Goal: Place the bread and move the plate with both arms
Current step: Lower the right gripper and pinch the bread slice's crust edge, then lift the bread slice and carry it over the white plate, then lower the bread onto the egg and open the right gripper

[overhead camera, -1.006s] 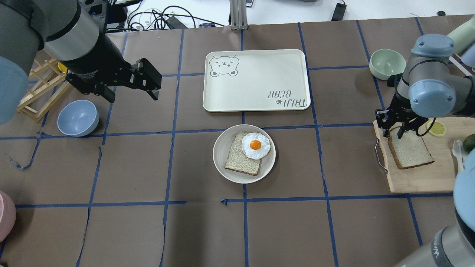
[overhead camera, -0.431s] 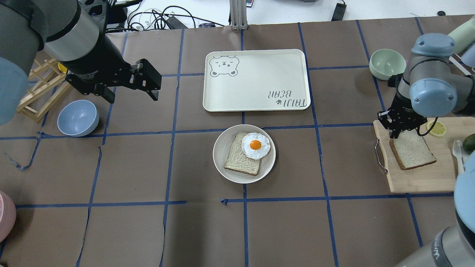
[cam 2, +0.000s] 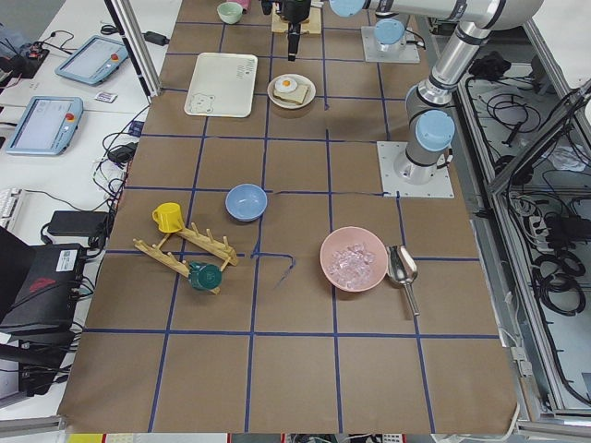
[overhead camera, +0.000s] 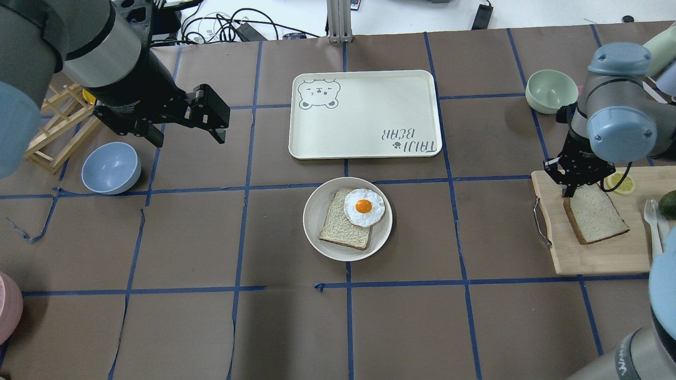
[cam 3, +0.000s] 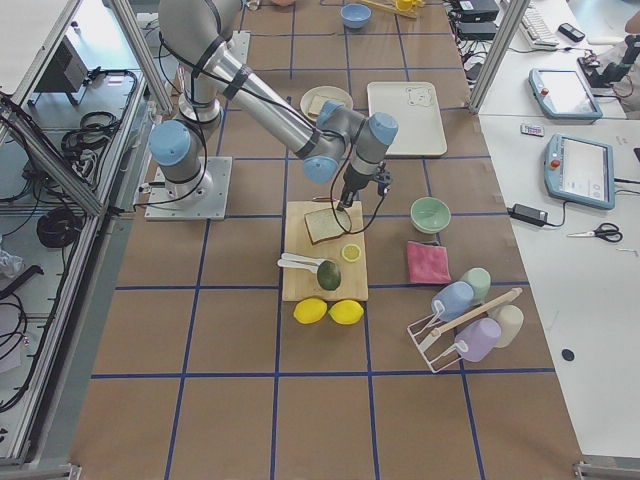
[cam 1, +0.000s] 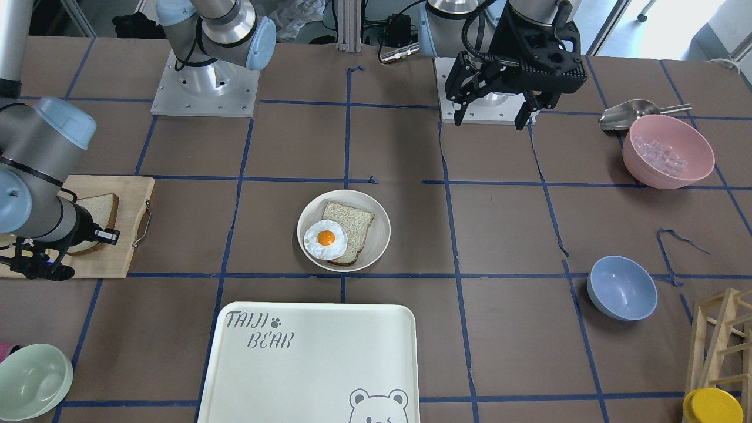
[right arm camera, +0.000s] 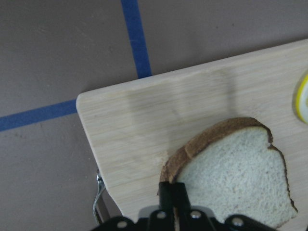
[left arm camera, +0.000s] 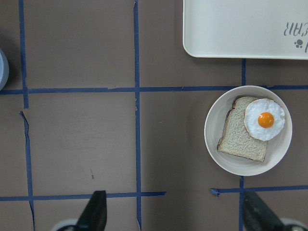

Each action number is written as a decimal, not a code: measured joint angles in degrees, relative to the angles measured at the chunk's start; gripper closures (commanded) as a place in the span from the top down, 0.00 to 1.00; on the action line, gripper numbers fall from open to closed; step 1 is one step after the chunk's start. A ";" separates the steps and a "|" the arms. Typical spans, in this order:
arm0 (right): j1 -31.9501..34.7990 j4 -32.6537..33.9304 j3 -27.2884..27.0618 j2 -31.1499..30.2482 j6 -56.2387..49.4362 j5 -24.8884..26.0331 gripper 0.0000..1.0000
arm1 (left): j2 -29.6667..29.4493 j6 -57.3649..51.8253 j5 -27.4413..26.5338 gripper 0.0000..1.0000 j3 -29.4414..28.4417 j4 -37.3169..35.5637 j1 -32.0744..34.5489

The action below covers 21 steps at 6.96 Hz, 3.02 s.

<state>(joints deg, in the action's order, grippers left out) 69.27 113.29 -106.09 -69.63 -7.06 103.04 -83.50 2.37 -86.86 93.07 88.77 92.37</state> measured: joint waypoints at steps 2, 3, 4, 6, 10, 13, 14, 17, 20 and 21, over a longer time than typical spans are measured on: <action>0.25 -2.91 0.72 -1.88 0.64 -0.40 0.00 | 0.00 0.00 -0.06 1.00 0.00 0.00 0.00; 0.51 -6.12 1.97 -3.27 1.01 -0.64 0.00 | 0.00 0.00 -0.07 1.00 0.00 0.00 0.00; 1.13 -10.59 4.09 -5.01 1.77 -1.13 0.00 | 0.00 0.00 -0.07 1.00 0.00 0.00 0.00; 4.36 -20.22 10.90 -6.73 5.46 -2.31 0.00 | 0.00 0.00 -0.07 1.00 -0.05 0.00 0.00; 16.79 -32.17 21.55 -6.70 25.22 -9.85 0.00 | 0.06 0.00 -0.07 1.00 -0.08 0.00 0.00; 29.02 -31.51 24.26 -4.35 48.69 -21.34 0.00 | 0.09 0.00 -0.05 1.00 -0.09 0.00 0.00; 31.88 -29.54 24.81 -2.67 54.39 -23.33 0.00 | 0.07 0.00 -0.01 1.00 -0.04 0.00 0.00; 35.65 -24.80 24.86 2.59 63.84 -28.30 0.00 | 0.01 0.00 0.04 1.00 0.14 0.00 0.00; 35.84 -23.88 24.06 6.02 67.58 -29.44 0.00 | 0.00 0.00 0.02 1.00 0.11 0.00 -0.02; 35.84 -23.90 23.58 6.31 67.79 -29.50 0.00 | 0.00 0.00 0.02 1.00 0.14 0.00 -0.06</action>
<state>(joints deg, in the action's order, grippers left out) 105.11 89.39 -82.51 -63.32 60.73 73.53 -83.50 2.37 -86.84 93.21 88.77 92.31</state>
